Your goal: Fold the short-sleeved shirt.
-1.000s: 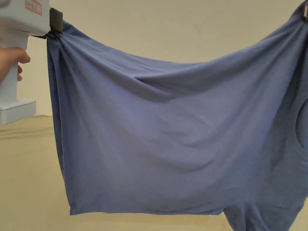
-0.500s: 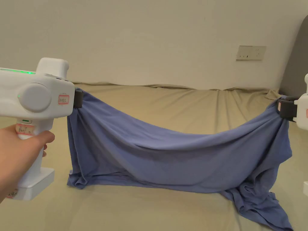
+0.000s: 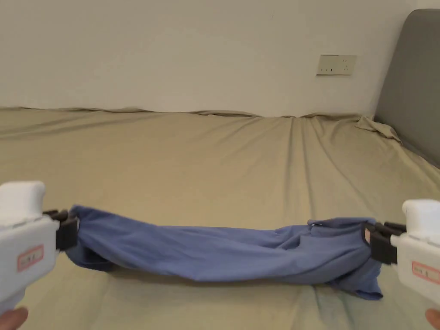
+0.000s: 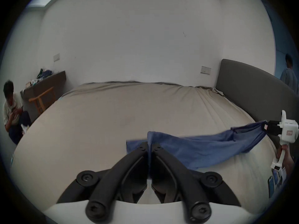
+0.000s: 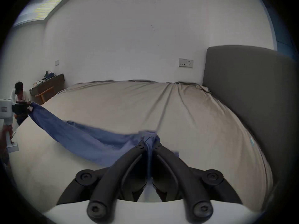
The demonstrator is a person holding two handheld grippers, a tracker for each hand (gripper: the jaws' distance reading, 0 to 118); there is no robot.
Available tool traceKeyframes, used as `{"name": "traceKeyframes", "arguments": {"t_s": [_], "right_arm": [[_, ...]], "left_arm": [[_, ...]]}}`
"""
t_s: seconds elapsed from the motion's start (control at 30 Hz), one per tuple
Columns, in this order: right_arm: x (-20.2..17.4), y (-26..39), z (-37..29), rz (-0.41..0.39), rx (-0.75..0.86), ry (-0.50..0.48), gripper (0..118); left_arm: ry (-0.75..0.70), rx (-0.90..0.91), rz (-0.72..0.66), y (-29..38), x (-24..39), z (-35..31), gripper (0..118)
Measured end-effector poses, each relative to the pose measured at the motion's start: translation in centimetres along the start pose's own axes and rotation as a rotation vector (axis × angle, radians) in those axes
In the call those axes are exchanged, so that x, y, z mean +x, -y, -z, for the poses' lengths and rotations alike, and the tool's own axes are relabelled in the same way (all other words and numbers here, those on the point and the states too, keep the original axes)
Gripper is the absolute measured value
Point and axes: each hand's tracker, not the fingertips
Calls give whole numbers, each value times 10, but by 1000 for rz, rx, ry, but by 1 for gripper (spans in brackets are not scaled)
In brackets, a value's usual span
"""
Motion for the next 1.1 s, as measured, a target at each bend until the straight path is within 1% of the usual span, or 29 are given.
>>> {"name": "traceKeyframes", "arguments": {"t_s": [0.07,0.1,0.17,0.2,0.33,0.5,0.63,0.8,0.9,1.03,1.07,1.1], "right_arm": [[-2,24,-29,15,2,-7,6],[2,35,-41,18,-4,-7,6],[3,49,-66,7,-23,-18,6],[4,54,-80,1,-27,-15,6],[8,78,-134,19,-33,-27,6],[15,128,-206,112,-38,-27,6],[17,171,-252,130,-71,-5,6],[18,216,-289,157,-156,14,6],[15,230,-288,148,-191,22,6],[13,236,-280,131,-214,27,6],[12,235,-278,120,-215,35,11],[12,231,-277,113,-219,41,35]], "left_arm": [[-4,1,-8,26,0,-28,0],[-11,-5,3,38,1,-42,0],[-14,-33,10,54,0,-67,0],[-12,-40,2,60,-1,-80,0],[-19,-39,-48,78,-7,-129,0],[-44,-80,-50,122,-9,-197,0],[-58,-140,-37,164,-3,-241,0],[-72,-251,-8,204,6,-263,0],[-79,-271,-30,216,5,-261,0],[-89,-292,-10,223,3,-253,0],[-74,-303,-15,225,2,-251,10],[-55,-322,-38,224,-1,-249,37]]}}
